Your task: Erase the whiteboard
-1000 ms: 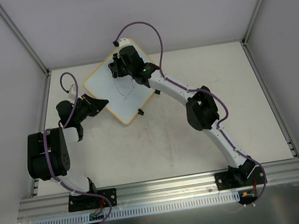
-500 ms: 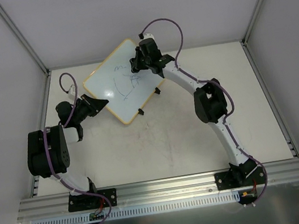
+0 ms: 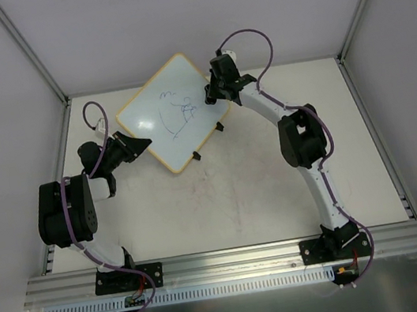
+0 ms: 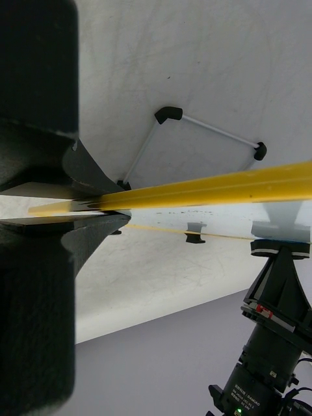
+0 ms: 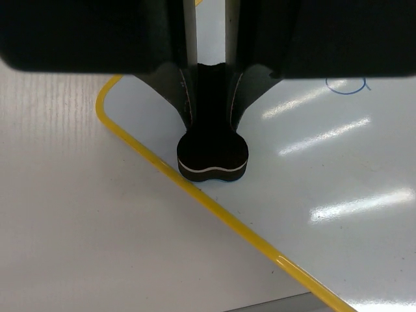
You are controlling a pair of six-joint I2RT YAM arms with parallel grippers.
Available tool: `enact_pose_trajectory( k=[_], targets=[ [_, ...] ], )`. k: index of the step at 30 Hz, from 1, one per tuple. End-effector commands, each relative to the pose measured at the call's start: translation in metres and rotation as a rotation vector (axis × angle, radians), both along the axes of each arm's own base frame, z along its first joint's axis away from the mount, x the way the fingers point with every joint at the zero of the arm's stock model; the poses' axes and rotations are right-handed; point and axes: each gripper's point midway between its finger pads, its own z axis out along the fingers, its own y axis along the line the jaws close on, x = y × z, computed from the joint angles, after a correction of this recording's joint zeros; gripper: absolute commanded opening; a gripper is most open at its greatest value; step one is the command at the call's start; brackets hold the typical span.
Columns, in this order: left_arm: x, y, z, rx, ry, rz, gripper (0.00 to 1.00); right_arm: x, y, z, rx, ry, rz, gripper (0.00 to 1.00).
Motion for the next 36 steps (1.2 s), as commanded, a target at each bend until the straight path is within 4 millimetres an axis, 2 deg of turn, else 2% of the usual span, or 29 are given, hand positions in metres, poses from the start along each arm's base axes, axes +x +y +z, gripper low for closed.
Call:
enact_pose_trajectory(
  k=[1,7,8,9,11,13,14,20,25,29,36],
  targets=[
    [-0.007,0.003,-0.013,0.031,0.004,-0.015,0.00,-0.014,-0.027,-0.029,-0.109,0.099,-0.042,0.00],
    [-0.008,0.003,-0.011,0.032,-0.001,-0.021,0.00,-0.008,-0.008,-0.015,-0.079,0.062,0.001,0.00],
    [-0.008,0.003,-0.012,0.033,-0.002,-0.021,0.00,-0.010,0.002,-0.013,-0.073,0.055,0.025,0.00],
    [-0.008,0.003,-0.011,0.033,-0.004,-0.021,0.00,-0.007,0.009,-0.002,-0.066,0.030,0.041,0.00],
    [-0.008,0.002,-0.011,0.033,-0.007,-0.024,0.00,-0.011,0.028,0.003,-0.058,0.013,0.084,0.00],
    [-0.008,0.002,-0.011,0.034,-0.010,-0.027,0.00,-0.011,0.044,0.019,-0.050,-0.029,0.118,0.00],
    [-0.008,0.002,-0.011,0.035,-0.011,-0.026,0.00,-0.017,0.058,0.019,-0.049,-0.034,0.146,0.00],
    [-0.009,0.001,-0.010,0.034,-0.013,-0.030,0.00,-0.031,0.109,0.041,0.018,-0.103,0.246,0.00],
    [-0.008,0.001,-0.009,0.038,-0.020,-0.032,0.00,-0.044,0.140,0.056,0.051,-0.157,0.330,0.00],
    [-0.009,-0.001,-0.008,0.044,-0.027,-0.038,0.00,-0.065,0.172,0.069,0.056,-0.207,0.426,0.00],
    [-0.010,-0.005,-0.008,0.057,-0.033,-0.053,0.00,-0.098,0.208,0.085,0.080,-0.245,0.576,0.00]
  ],
)
